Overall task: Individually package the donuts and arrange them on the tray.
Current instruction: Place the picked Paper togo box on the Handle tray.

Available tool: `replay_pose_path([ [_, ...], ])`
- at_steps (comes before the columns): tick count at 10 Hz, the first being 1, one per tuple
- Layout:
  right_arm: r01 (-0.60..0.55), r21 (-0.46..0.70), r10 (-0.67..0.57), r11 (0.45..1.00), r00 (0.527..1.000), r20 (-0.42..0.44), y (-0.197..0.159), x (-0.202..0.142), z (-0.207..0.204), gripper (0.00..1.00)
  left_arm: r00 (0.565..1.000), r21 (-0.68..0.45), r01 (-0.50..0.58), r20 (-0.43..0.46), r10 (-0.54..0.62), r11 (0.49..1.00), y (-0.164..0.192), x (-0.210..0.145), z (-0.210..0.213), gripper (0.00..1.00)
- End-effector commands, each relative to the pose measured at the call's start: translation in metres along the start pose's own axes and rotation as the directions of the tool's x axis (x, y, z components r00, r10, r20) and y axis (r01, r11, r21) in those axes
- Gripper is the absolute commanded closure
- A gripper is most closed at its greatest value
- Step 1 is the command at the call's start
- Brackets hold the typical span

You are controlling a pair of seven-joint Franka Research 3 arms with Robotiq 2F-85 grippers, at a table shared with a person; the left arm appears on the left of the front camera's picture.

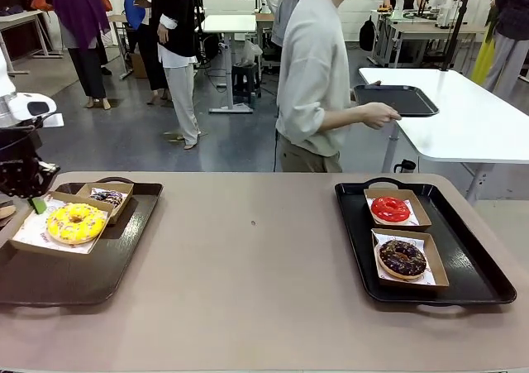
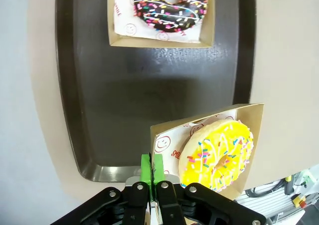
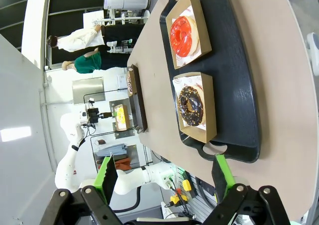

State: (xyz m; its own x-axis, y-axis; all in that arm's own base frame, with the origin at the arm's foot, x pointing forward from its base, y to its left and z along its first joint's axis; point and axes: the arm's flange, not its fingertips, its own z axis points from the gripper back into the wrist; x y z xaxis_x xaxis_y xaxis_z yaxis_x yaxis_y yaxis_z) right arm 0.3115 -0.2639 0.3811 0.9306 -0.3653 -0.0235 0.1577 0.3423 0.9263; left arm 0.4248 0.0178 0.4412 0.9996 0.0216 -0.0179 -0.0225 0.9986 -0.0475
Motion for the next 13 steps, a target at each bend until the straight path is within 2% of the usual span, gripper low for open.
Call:
replay_pose_path([
  [1,0.003,0.005,-0.002,1.000,1.000,-0.003,0.000,-0.001,0.001,0.00,0.999,0.012,0.041,0.021,-0.042,0.999,0.004,0.000,-0.016,0.99],
  [5,0.003,0.005,-0.002,1.000,1.000,-0.003,0.000,-0.001,0.001,0.00,0.999,0.045,0.034,0.018,-0.035,0.998,-0.001,0.016,-0.053,0.99],
  [13,0.003,0.005,-0.002,1.000,1.000,-0.003,0.000,-0.001,0.001,0.00,1.000,0.075,0.016,-0.004,-0.016,0.997,-0.011,0.035,-0.075,0.99],
])
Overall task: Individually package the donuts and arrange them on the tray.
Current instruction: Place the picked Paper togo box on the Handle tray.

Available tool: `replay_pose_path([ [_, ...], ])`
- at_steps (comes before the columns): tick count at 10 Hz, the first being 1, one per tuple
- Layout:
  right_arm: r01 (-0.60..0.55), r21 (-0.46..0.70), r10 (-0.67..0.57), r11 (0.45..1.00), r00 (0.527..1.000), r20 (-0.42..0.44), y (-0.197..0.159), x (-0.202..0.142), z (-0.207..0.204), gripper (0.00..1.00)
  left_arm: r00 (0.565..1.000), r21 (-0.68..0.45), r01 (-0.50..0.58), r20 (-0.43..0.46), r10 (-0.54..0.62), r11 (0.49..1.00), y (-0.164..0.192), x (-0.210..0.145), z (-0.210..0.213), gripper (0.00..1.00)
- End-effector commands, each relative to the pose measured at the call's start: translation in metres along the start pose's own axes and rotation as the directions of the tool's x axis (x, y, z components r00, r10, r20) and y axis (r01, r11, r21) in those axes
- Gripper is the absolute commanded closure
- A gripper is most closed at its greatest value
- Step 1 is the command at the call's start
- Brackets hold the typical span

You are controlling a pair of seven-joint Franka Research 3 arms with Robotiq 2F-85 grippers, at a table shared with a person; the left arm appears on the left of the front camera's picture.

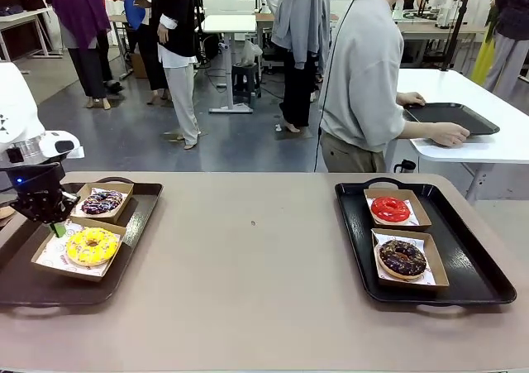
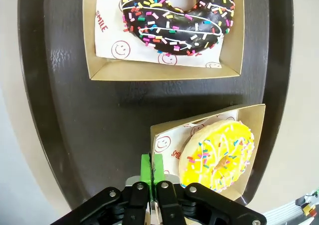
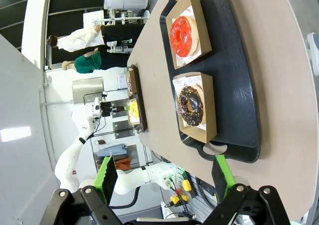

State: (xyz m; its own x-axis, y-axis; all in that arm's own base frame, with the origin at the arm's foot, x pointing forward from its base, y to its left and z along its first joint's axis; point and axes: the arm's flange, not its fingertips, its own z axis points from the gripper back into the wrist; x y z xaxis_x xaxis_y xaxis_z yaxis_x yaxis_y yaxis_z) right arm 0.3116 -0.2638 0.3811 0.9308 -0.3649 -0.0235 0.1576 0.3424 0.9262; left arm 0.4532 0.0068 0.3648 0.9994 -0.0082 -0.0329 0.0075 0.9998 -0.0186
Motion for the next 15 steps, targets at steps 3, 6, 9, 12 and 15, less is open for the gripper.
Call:
replay_pose_path([
  [3,0.003,0.005,-0.003,1.000,1.000,-0.003,0.000,-0.001,0.001,0.00,1.000,0.052,-0.017,0.000,0.017,0.999,-0.004,0.007,0.000,0.19],
  [6,0.003,0.005,-0.003,1.000,1.000,-0.003,0.000,-0.001,0.001,0.00,1.000,0.051,-0.030,0.008,0.030,0.998,-0.002,0.006,0.006,0.00],
  [9,0.003,0.005,-0.003,1.000,1.000,-0.003,0.000,-0.001,0.001,0.00,0.999,0.041,-0.033,0.004,0.033,0.999,-0.001,0.004,0.009,0.00],
  [12,0.003,0.005,-0.003,1.000,1.000,-0.003,0.000,-0.001,0.001,0.00,1.000,-0.140,0.009,0.002,-0.009,0.990,0.004,-0.002,0.028,0.18],
  [15,0.003,0.005,-0.003,1.000,1.000,-0.003,0.000,-0.001,0.001,0.00,0.990,-0.544,0.003,0.118,0.073,0.839,0.062,-0.011,0.076,0.18],
])
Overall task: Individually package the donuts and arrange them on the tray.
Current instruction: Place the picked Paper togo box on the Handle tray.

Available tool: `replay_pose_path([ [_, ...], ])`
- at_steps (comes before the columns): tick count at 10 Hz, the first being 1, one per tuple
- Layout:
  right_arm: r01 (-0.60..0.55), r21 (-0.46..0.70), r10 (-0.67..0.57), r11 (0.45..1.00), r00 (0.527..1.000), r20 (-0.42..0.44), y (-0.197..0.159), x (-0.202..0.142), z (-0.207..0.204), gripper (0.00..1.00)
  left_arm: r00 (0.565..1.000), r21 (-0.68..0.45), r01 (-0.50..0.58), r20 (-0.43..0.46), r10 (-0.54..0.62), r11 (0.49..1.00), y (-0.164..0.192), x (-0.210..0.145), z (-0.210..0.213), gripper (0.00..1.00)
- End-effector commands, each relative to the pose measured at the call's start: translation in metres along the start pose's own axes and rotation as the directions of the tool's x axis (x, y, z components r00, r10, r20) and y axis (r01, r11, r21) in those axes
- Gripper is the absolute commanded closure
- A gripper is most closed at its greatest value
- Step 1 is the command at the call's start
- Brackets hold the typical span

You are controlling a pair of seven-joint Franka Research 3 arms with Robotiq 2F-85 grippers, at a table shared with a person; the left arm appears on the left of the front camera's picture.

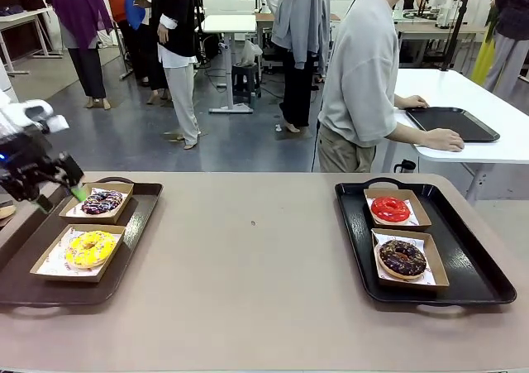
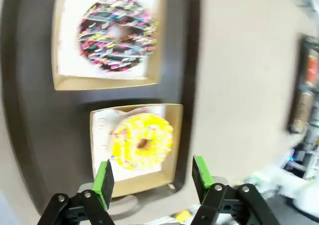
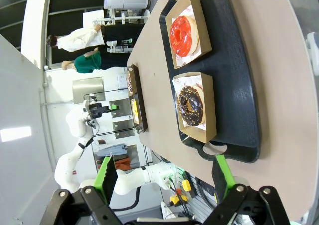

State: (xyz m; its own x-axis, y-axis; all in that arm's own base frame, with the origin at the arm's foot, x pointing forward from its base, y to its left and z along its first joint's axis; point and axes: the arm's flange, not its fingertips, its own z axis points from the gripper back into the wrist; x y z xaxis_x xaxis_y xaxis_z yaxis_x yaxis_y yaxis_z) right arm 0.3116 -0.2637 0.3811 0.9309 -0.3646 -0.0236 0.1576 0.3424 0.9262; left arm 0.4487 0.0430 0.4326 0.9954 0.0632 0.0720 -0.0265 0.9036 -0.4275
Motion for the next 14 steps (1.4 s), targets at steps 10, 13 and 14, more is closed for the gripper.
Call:
replay_pose_path([
  [10,0.003,0.005,-0.003,1.000,1.000,-0.003,0.000,-0.001,0.001,0.00,0.991,-0.723,0.034,0.113,0.070,0.690,0.215,-0.067,0.050,0.18],
  [13,0.003,0.005,-0.003,1.000,1.000,-0.003,0.000,-0.001,0.001,0.00,0.985,-0.753,0.049,0.146,0.094,0.656,0.240,-0.086,0.043,0.18],
  [14,0.003,0.005,-0.003,1.000,1.000,-0.003,0.000,-0.001,0.001,0.00,0.979,-0.746,0.092,0.188,0.076,0.660,0.238,-0.093,0.042,0.18],
])
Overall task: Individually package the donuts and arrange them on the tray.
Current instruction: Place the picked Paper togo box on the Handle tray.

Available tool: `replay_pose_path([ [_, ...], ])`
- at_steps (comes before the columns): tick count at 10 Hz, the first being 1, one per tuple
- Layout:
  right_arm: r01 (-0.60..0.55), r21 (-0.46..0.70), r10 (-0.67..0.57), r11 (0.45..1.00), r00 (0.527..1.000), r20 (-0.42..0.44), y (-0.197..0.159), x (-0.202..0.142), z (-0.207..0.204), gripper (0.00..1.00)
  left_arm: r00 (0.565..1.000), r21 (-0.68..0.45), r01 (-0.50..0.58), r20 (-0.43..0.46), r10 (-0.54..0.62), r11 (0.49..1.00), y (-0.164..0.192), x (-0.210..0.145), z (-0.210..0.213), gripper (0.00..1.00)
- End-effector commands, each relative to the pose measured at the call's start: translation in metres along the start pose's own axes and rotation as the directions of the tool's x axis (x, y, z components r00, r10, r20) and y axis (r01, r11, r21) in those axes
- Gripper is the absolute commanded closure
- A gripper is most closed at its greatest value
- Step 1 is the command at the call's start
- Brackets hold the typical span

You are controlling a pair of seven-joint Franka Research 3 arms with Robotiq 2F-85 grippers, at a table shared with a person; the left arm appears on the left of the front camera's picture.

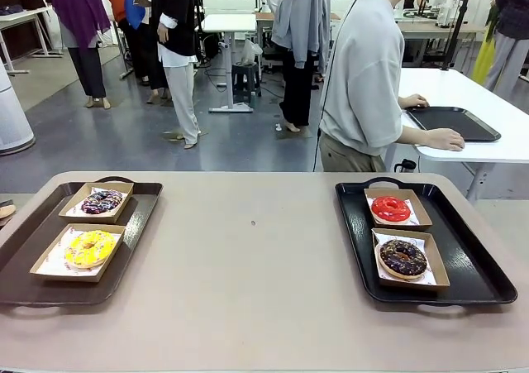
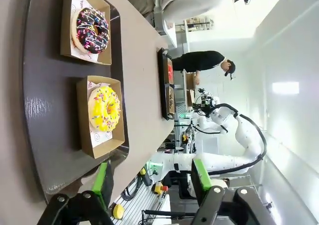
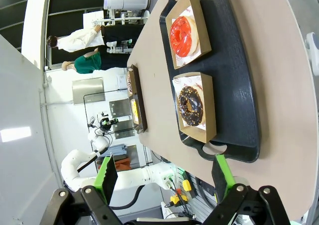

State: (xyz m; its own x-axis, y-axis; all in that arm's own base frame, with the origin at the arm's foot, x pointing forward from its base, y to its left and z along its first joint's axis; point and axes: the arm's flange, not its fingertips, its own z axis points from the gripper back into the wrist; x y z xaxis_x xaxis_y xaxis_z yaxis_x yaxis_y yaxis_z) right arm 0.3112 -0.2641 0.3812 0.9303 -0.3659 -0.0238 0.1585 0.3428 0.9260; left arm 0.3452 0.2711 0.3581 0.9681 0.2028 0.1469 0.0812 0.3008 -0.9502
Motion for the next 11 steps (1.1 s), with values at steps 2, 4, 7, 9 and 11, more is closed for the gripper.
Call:
replay_pose_path([
  [2,0.002,0.006,-0.002,1.000,1.000,-0.004,0.0002,-0.0005,0.0004,0.00,1.000,0.006,-0.018,-0.008,0.018,1.000,-0.0015,0.0030,-0.0038,0.18],
  [4,0.002,0.006,-0.002,1.000,1.000,-0.004,0.0002,-0.0005,0.0004,0.00,1.000,0.006,-0.018,-0.008,0.018,1.000,-0.0015,0.0030,-0.0038,0.18],
  [7,0.002,0.006,-0.002,1.000,1.000,-0.004,0.0002,-0.0005,0.0004,0.00,1.000,0.006,-0.018,-0.008,0.018,1.000,-0.0015,0.0030,-0.0038,0.18],
  [9,0.002,0.006,-0.002,1.000,1.000,-0.004,0.0002,-0.0005,0.0004,0.00,1.000,0.006,-0.018,-0.008,0.018,1.000,-0.0015,0.0030,-0.0038,0.18],
  [11,0.002,0.006,-0.002,1.000,1.000,-0.004,0.0002,-0.0005,0.0004,0.00,1.000,0.006,-0.018,-0.008,0.018,1.000,-0.0015,0.0030,-0.0038,0.18],
])
